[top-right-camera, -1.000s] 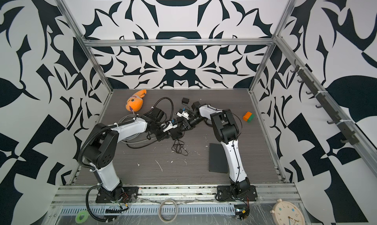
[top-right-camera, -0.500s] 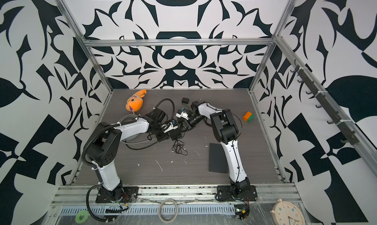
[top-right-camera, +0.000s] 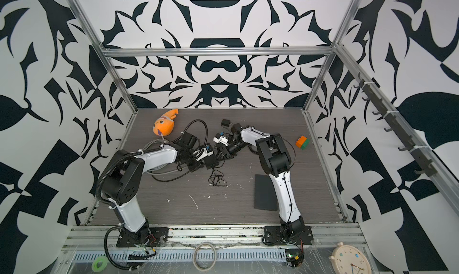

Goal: Insert the plug into the switch port

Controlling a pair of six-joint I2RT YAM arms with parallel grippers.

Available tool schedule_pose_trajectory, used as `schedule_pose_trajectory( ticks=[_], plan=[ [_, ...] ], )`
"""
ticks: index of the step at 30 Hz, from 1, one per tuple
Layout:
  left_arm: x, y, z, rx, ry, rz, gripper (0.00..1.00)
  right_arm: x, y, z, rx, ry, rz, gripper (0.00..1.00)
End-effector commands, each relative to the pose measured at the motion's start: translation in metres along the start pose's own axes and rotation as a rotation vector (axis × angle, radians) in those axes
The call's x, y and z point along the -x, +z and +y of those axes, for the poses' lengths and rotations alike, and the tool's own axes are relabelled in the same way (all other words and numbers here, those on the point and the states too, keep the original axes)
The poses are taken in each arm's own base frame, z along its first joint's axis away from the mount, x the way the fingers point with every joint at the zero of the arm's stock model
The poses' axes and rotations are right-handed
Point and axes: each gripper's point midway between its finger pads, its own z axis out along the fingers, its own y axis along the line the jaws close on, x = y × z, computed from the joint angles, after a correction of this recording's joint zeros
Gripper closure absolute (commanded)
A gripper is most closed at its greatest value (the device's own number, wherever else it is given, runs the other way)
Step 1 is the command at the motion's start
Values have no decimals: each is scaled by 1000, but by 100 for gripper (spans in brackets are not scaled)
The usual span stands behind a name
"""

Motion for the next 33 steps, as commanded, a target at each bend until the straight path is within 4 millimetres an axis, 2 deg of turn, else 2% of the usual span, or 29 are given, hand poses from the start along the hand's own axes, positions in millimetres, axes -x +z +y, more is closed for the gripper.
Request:
schedule_pose_trajectory(
  ticks=[1,6,11,14,16,20,23,25,29,33],
  plan=[
    [23,-32,29,72,-25,-156,100,24,-15,48,70,-30,-93,48],
    [0,-44,40,104,-87,-107,99,36,-47,57,29,-47,-186,44],
    [-32,-36,66,140,-179,-36,99,43,-67,60,-42,-33,-254,41],
    [-42,-36,79,162,-221,-36,98,41,-76,60,-96,-22,-272,41],
    [-44,-37,85,174,-236,-34,94,37,-81,57,-140,-9,-279,41],
    [-47,-38,87,171,-258,-30,75,32,-95,48,-215,39,-309,41],
    [-37,-43,83,152,-264,-83,66,29,-107,44,-271,63,-336,41],
    [-25,-53,83,155,-272,-133,60,27,-114,43,-296,76,-348,41],
    [17,-90,78,150,-273,-290,56,23,-130,43,-386,91,-372,41],
    [64,-119,69,160,-259,-436,54,18,-147,27,-524,137,-402,39]
  ],
)
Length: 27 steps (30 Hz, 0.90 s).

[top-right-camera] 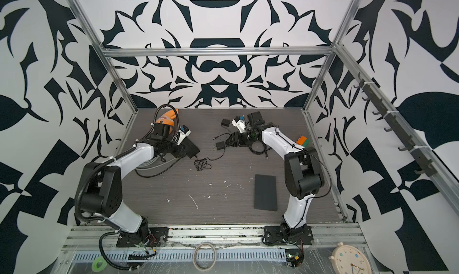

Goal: Insert the plug into the switch port

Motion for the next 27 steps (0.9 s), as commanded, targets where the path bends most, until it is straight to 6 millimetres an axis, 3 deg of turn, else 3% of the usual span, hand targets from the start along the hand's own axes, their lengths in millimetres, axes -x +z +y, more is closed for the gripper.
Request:
schedule_pose_trajectory(
  ticks=[1,5,9,14,17,19,21,23,27],
  plan=[
    [55,-15,-23,-49,-27,-159,54,3,-17,-18,-158,26,-38,39],
    [87,-2,-44,-7,-120,-184,55,-3,-25,-38,-289,63,-58,37],
    [101,21,-78,52,-183,-175,56,-16,-47,-62,-455,132,-89,30],
    [94,56,-134,95,-174,-134,48,-49,-74,-80,-556,230,-105,16],
    [85,81,-152,70,-179,-93,42,-72,-83,-94,-593,268,-120,7],
    [84,92,-161,61,-157,-102,40,-83,-85,-102,-594,291,-122,8],
    [87,98,-165,86,-119,-117,28,-90,-84,-106,-590,307,-111,11],
    [95,98,-168,124,-64,-146,0,-93,-81,-108,-582,305,-109,14],
    [117,89,-163,186,0,-240,0,-84,-75,-107,-557,292,-121,20]
  ],
)
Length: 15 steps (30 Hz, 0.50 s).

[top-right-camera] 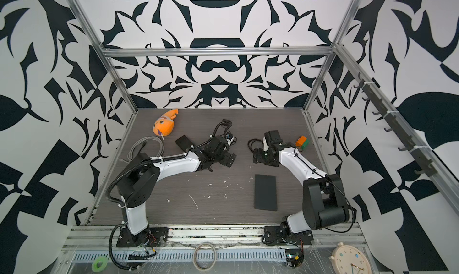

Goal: Insert the plug into the switch port

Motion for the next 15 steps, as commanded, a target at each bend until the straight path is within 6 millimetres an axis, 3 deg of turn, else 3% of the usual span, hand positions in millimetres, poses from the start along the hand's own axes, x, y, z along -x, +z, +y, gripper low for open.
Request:
schedule_pose_trajectory(
  ticks=[1,5,9,15],
  plan=[
    [54,-11,9,65,8,-193,1,20,-6,12,39,-12,-66,22],
    [64,4,23,119,77,-225,1,31,-12,21,74,-18,-100,25],
    [79,27,28,28,20,-152,16,36,-16,26,96,-10,-113,26],
    [71,62,38,85,-76,-5,21,35,-25,25,104,-19,-110,26]
  ],
)
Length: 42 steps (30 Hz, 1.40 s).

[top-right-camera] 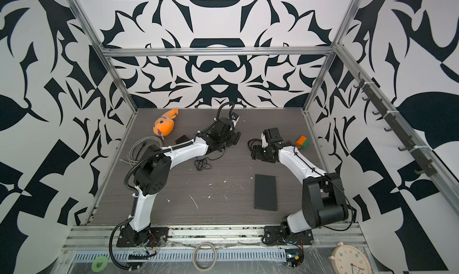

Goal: Insert the plug into the switch port

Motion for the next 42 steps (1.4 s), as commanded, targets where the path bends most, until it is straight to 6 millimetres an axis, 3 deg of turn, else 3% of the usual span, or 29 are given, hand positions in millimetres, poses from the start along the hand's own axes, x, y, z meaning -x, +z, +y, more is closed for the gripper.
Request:
schedule_pose_trajectory(
  ticks=[1,13,17,22,24,28,32,38,42],
  plan=[
    [-36,15,-1,20,-57,156,21,19,-21,10,32,-14,-54,26],
    [-89,64,-5,40,-123,300,27,16,-27,11,66,-4,-39,29],
    [-97,72,-21,-56,-133,323,45,13,-29,12,78,-1,-34,33],
    [-93,66,-43,-130,-143,307,66,9,-27,11,78,10,-24,36],
    [-88,60,-47,-122,-117,303,69,9,-26,12,83,10,-21,37],
    [-70,36,-65,-159,-86,282,69,8,-27,9,69,1,-17,37],
    [-60,7,-102,-261,-119,269,69,4,-30,1,45,19,13,38],
    [-77,-11,-140,-303,-131,292,67,-12,-45,-18,-21,73,45,35],
    [-84,-14,-155,-320,-138,302,55,-31,-49,-36,-59,151,72,35]
  ],
)
